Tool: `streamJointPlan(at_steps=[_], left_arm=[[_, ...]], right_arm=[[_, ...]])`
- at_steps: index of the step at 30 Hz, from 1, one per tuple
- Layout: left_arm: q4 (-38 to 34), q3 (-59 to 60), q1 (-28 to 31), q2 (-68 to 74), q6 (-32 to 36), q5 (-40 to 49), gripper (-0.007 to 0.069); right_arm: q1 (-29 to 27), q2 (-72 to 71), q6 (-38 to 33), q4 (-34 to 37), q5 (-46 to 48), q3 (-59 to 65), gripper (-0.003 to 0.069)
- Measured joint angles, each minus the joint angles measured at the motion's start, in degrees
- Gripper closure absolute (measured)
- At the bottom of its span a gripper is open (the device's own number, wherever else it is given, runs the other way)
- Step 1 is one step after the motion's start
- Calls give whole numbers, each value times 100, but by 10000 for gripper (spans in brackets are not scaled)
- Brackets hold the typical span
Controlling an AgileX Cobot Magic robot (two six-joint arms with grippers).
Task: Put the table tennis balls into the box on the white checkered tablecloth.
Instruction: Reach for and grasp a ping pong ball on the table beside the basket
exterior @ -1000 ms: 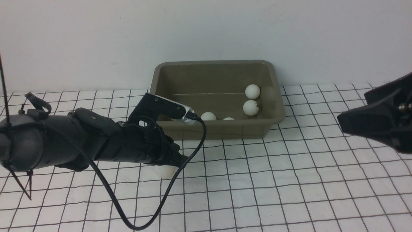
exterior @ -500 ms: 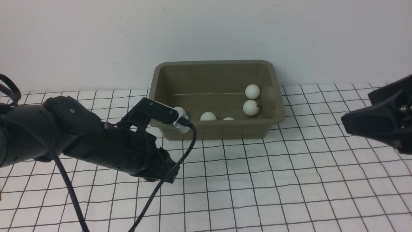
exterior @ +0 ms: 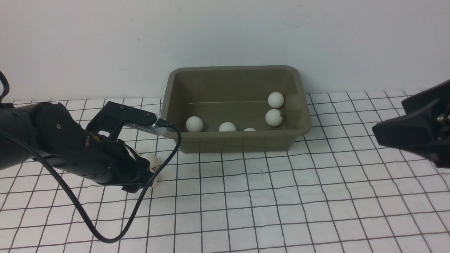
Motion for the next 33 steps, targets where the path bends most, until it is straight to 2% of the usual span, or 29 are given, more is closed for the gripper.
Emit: streamJointPlan(at_steps=[18, 20, 24, 33], left_arm=[[-267, 0, 0, 976, -10, -1230, 174], [-271, 0, 0, 990, -10, -1316, 185], [-278, 0, 0, 990, -10, -1338, 288], [-278, 0, 0, 967, -10, -1213, 289]], right_arm=[[0, 0, 1, 43, 19, 0, 197], [0, 0, 1, 43, 19, 0, 197], [0, 0, 1, 47, 19, 0, 197], [0, 0, -20, 65, 19, 0, 197]])
